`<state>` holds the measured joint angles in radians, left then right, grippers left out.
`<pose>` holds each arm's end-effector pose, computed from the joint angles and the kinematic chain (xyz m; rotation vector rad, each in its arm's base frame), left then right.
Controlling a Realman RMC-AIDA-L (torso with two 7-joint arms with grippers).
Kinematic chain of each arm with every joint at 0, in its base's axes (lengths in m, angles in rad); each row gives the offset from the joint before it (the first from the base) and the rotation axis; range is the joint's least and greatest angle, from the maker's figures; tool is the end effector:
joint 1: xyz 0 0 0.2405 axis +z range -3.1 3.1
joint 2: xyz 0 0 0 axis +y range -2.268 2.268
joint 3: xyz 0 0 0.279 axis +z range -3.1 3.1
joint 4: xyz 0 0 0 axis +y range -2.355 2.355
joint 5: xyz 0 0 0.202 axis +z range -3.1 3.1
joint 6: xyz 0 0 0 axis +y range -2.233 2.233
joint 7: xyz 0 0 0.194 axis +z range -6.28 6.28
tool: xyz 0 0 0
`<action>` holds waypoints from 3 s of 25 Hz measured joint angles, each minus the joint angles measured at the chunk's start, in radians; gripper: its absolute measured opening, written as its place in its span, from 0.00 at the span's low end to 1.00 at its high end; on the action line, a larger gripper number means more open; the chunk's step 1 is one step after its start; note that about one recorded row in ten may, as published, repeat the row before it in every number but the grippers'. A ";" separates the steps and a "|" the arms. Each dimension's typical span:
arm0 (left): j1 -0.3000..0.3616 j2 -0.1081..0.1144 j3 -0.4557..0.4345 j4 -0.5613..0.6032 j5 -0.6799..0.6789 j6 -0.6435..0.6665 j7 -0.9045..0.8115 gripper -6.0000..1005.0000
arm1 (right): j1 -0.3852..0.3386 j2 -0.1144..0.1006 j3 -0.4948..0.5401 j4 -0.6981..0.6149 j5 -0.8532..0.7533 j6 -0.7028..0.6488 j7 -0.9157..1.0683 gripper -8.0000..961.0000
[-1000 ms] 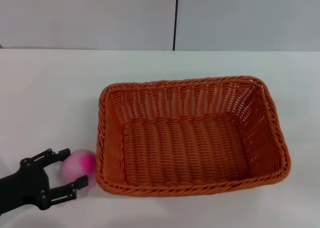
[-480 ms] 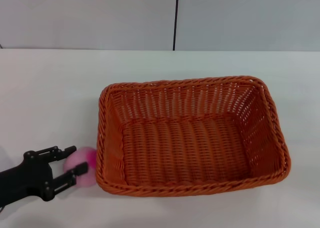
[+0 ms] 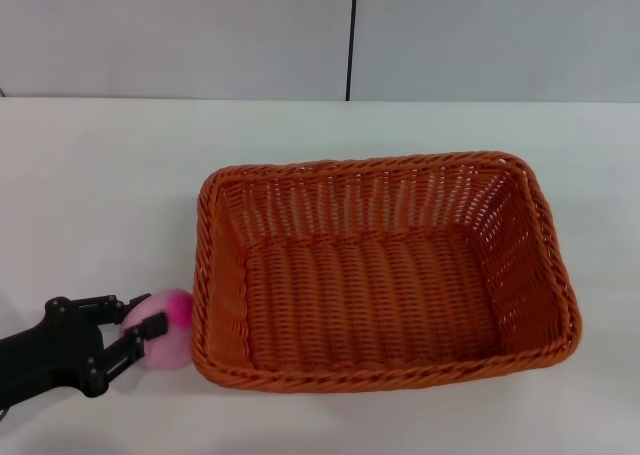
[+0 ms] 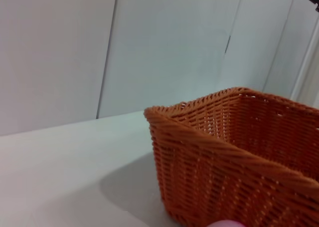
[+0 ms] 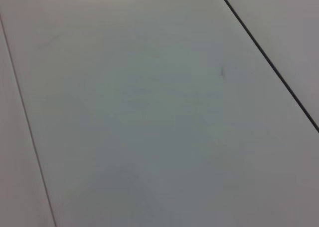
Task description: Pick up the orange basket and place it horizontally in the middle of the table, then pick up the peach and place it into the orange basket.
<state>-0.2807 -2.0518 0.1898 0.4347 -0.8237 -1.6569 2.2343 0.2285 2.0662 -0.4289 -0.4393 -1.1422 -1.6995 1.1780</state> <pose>-0.3617 0.2411 -0.0514 -2.5186 -0.6912 -0.6737 0.3258 0.3022 0.1020 -1.5766 0.6025 1.4039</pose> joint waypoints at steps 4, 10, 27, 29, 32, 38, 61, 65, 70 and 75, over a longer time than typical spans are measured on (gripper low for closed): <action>0.000 0.004 -0.057 -0.003 0.000 -0.026 -0.005 0.26 | 0.002 0.000 0.001 0.015 0.000 0.000 0.000 0.58; 0.000 0.029 -0.324 -0.033 -0.003 -0.114 -0.016 0.22 | 0.003 -0.001 0.004 0.021 0.001 0.001 0.000 0.58; -0.236 -0.011 -0.281 -0.318 -0.042 -0.195 -0.098 0.09 | 0.010 0.001 -0.002 0.053 0.001 -0.002 -0.003 0.58; -0.254 -0.014 -0.252 -0.333 -0.042 -0.165 -0.095 0.16 | 0.010 0.002 -0.002 0.061 0.001 -0.002 -0.003 0.58; -0.254 -0.015 -0.254 -0.347 -0.045 -0.159 -0.075 0.27 | 0.011 -0.001 -0.002 0.076 0.001 -0.002 -0.004 0.58; -0.207 -0.013 -0.392 -0.399 -0.054 -0.165 0.000 0.41 | 0.013 0.001 -0.001 0.080 0.001 -0.002 -0.013 0.58; -0.009 -0.017 -1.084 -0.466 -0.054 -0.154 0.039 0.86 | 0.036 0.005 0.139 0.131 0.009 0.002 -0.020 0.58; 0.014 -0.018 -1.170 -0.474 -0.054 -0.138 0.036 0.86 | 0.036 0.005 0.184 0.156 0.011 0.009 -0.039 0.58; 0.023 -0.018 -1.202 -0.476 -0.054 -0.136 0.029 0.86 | 0.037 0.005 0.218 0.169 0.012 0.019 -0.043 0.58; 0.016 -0.018 -1.203 -0.487 -0.052 -0.129 0.032 0.86 | 0.037 0.004 0.235 0.169 0.012 0.025 -0.043 0.58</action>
<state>-0.2649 -2.0693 -1.0134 -0.0523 -0.8758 -1.7858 2.2663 0.2655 2.0707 -0.1942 -0.2699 -1.1304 -1.6749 1.1350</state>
